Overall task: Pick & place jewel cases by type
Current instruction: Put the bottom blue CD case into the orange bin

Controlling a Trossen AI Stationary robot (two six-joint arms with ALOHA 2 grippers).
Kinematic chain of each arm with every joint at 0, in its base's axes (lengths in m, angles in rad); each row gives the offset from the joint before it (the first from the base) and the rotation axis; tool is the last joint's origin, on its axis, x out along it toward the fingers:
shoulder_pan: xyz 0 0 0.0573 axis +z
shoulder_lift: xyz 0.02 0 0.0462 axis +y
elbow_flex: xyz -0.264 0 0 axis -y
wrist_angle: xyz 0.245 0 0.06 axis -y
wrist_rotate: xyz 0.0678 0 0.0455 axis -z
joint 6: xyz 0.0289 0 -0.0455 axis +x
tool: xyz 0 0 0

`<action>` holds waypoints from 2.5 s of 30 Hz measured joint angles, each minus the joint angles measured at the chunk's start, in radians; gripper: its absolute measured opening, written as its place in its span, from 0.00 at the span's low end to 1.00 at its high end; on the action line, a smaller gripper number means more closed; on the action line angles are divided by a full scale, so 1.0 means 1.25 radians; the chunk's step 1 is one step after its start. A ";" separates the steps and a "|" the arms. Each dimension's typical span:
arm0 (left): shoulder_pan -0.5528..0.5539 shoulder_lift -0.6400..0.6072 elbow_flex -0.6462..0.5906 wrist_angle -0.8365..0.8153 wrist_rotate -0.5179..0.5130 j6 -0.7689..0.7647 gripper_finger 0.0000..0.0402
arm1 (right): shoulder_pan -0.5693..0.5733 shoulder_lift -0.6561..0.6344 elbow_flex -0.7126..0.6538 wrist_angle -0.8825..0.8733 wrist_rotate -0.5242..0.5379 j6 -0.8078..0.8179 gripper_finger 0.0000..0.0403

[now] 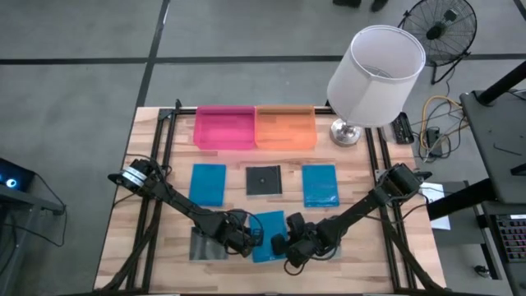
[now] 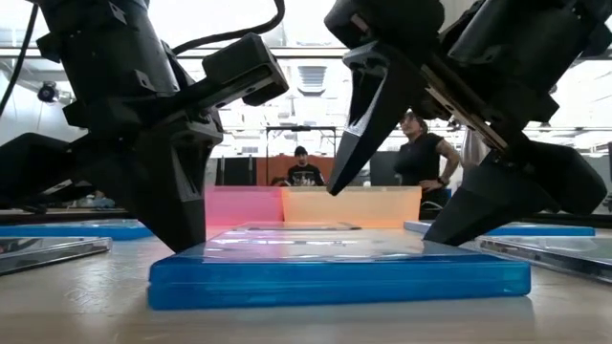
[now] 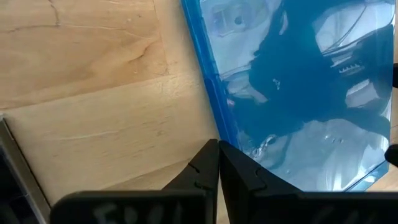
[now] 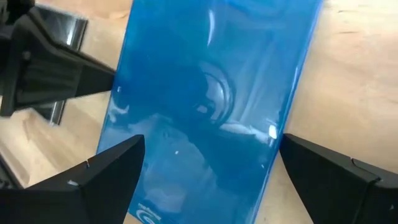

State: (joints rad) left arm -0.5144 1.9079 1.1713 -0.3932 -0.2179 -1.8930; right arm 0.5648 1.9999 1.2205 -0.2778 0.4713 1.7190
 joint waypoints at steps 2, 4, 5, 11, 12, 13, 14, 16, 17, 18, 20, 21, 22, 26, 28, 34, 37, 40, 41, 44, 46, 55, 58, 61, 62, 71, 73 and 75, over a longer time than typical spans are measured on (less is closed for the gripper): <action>0.000 0.000 0.000 -0.001 0.001 0.000 0.00 | 0.001 0.000 0.000 0.012 -0.001 -0.012 0.91; 0.000 0.000 -0.001 -0.001 0.001 0.000 0.00 | 0.002 0.000 0.001 0.015 -0.001 -0.012 0.91; 0.000 0.000 -0.001 -0.001 0.002 0.000 0.00 | 0.005 -0.001 0.002 0.016 -0.001 -0.014 0.91; 0.000 -0.002 -0.010 0.008 0.006 0.000 0.00 | 0.013 -0.027 0.005 0.018 0.021 -0.035 0.91; 0.000 -0.002 -0.011 0.008 0.007 0.000 0.00 | 0.013 -0.030 0.005 0.018 0.026 -0.035 0.91; 0.000 -0.002 -0.011 0.008 0.007 0.000 0.00 | 0.014 -0.033 0.005 0.017 0.032 -0.036 0.91; 0.000 -0.002 -0.011 0.008 0.006 0.000 0.00 | 0.016 -0.033 0.005 0.017 0.040 -0.038 0.91; 0.000 -0.002 -0.011 0.009 0.006 0.006 0.00 | 0.016 -0.040 0.007 0.018 0.054 -0.038 0.91; 0.000 -0.002 -0.012 0.010 0.006 0.008 0.00 | 0.017 -0.046 0.008 0.018 0.062 -0.041 0.91; 0.000 -0.002 -0.012 0.010 0.006 0.009 0.00 | 0.017 -0.050 0.011 0.018 0.071 -0.042 0.91; 0.000 -0.002 -0.012 0.010 0.008 0.009 0.00 | 0.018 -0.058 0.015 0.019 0.090 -0.045 0.91; 0.000 -0.002 -0.012 0.011 0.008 0.009 0.00 | 0.020 -0.061 0.016 0.022 0.096 -0.047 0.91; 0.000 -0.001 -0.012 0.030 0.007 0.012 0.00 | 0.020 -0.062 0.023 0.046 0.098 -0.053 0.91; 0.002 0.000 -0.012 0.043 0.007 0.031 0.00 | 0.015 -0.062 0.043 0.037 0.103 -0.078 0.91; 0.002 0.000 -0.012 0.045 0.006 0.034 0.00 | 0.013 -0.055 0.049 0.035 0.100 -0.080 0.91; 0.003 0.000 -0.012 0.041 0.011 0.031 0.00 | 0.013 -0.055 0.048 0.027 0.086 -0.085 0.91; 0.003 0.000 -0.011 0.035 0.011 0.031 0.00 | 0.013 -0.054 0.048 0.019 0.085 -0.085 0.90; 0.003 0.000 -0.010 0.023 0.013 0.031 0.00 | 0.013 -0.054 0.047 0.008 0.080 -0.085 0.85; 0.003 0.000 -0.010 0.020 0.014 0.031 0.00 | 0.013 -0.054 0.047 -0.003 0.079 -0.082 0.83; 0.003 0.000 -0.010 0.013 0.014 0.031 0.00 | 0.013 -0.053 0.045 -0.024 0.077 -0.080 0.77; 0.003 -0.001 -0.010 0.010 0.014 0.032 0.00 | 0.013 -0.053 0.045 -0.025 0.077 -0.079 0.72; 0.004 -0.001 -0.011 0.007 0.015 0.035 0.00 | 0.013 -0.053 0.045 -0.025 0.064 -0.079 0.54; 0.005 -0.001 -0.011 0.008 0.015 0.036 0.00 | 0.014 -0.053 0.045 -0.025 0.062 -0.083 0.48; 0.006 -0.001 -0.011 0.008 0.015 0.036 0.00 | 0.014 -0.053 0.045 -0.024 0.061 -0.083 0.42; 0.006 -0.001 -0.011 0.009 0.016 0.036 0.00 | 0.014 -0.053 0.045 -0.024 0.059 -0.083 0.41; 0.007 -0.001 -0.012 0.009 0.017 0.037 0.00 | 0.014 -0.053 0.045 -0.024 0.043 -0.084 0.27; 0.007 -0.001 -0.012 0.009 0.017 0.037 0.00 | 0.014 -0.053 0.045 -0.023 0.043 -0.083 0.24; 0.007 -0.001 -0.012 0.009 0.017 0.035 0.00 | 0.014 -0.053 0.045 -0.021 0.043 -0.082 0.22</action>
State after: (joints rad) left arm -0.5056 1.9068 1.1568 -0.3813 -0.1970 -1.8488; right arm 0.5823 1.9331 1.2762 -0.3046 0.5255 1.6167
